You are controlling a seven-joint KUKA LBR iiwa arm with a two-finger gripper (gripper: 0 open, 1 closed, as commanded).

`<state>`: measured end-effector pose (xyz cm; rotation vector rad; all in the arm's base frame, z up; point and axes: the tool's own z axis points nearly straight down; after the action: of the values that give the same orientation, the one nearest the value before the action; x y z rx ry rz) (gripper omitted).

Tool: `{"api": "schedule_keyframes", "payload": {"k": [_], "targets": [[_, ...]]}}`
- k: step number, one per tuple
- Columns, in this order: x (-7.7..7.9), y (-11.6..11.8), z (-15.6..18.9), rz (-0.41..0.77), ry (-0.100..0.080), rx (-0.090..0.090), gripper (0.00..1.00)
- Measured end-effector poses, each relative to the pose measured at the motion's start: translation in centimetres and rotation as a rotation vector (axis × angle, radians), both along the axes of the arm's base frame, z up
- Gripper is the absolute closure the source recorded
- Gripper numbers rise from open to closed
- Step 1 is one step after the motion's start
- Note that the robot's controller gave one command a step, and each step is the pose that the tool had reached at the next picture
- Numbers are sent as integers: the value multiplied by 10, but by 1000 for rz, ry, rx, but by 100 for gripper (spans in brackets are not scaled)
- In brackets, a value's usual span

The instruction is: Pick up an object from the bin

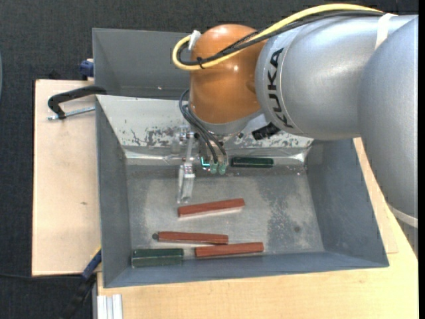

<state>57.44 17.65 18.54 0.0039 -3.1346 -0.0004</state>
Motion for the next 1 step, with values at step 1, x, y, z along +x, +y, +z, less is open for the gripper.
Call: {"api": "schedule_keyframes", "payload": {"k": [1], "targets": [[2, -1, 5, -2, -8, 2, 0]]}}
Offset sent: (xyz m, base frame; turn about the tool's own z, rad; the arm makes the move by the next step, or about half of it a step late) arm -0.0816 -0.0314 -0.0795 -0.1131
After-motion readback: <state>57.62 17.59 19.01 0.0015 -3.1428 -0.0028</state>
